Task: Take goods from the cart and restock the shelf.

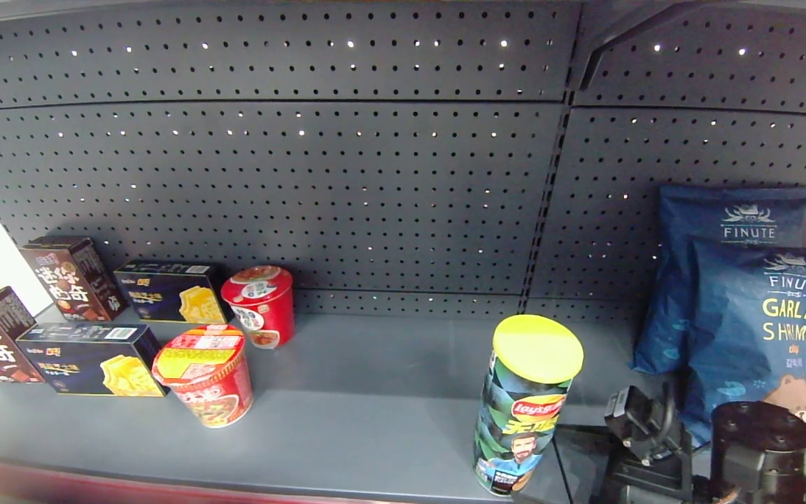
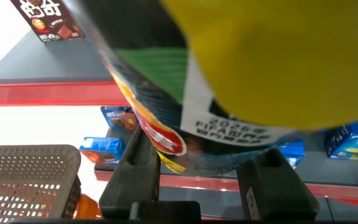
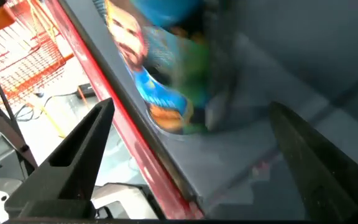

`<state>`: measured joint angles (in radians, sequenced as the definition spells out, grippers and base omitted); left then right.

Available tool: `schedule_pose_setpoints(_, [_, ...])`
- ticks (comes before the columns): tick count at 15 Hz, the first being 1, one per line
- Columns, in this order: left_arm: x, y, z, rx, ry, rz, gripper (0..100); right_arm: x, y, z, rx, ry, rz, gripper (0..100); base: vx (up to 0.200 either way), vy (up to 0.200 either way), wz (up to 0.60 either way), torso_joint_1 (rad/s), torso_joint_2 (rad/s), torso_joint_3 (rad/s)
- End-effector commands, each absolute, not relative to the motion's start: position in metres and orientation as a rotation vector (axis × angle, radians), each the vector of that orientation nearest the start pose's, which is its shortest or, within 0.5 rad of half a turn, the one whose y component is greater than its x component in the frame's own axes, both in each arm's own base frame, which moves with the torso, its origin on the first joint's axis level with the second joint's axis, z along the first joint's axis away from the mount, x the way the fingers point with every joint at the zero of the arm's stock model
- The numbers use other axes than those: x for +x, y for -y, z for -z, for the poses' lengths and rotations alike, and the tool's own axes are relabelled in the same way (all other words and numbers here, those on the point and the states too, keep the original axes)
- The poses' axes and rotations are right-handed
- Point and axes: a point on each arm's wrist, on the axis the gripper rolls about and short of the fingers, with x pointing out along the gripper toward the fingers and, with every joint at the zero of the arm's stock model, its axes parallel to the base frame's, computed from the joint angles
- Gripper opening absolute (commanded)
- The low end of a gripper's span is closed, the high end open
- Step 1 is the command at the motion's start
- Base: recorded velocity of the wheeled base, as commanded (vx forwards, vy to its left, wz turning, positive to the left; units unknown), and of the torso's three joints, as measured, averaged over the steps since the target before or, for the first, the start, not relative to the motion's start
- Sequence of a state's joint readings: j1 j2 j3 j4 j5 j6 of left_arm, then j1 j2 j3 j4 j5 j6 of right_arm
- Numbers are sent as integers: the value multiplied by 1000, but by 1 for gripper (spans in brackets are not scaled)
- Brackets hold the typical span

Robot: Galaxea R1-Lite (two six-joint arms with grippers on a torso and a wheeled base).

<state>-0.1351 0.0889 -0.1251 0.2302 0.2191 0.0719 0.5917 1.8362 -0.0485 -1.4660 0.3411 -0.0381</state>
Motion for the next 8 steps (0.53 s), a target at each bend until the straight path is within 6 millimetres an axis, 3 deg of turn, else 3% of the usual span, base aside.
schedule_pose_setpoints(1, [-26,-8,-89,105,-196,-77,0,159,-111,-81,-68,-275,-917,100,0,0,0,0,0,0])
schedule_pose_setpoints(3, [-26,-8,-89,99,-196,-78,0,151,-107,-95,-63,-224,-922,100,0,0,0,0,0,0])
schedule_pose_setpoints(8, [-26,-8,-88,91,-197,-79,0,99,-72,-129,-70,-170,-910,100,0,0,0,0,0,0])
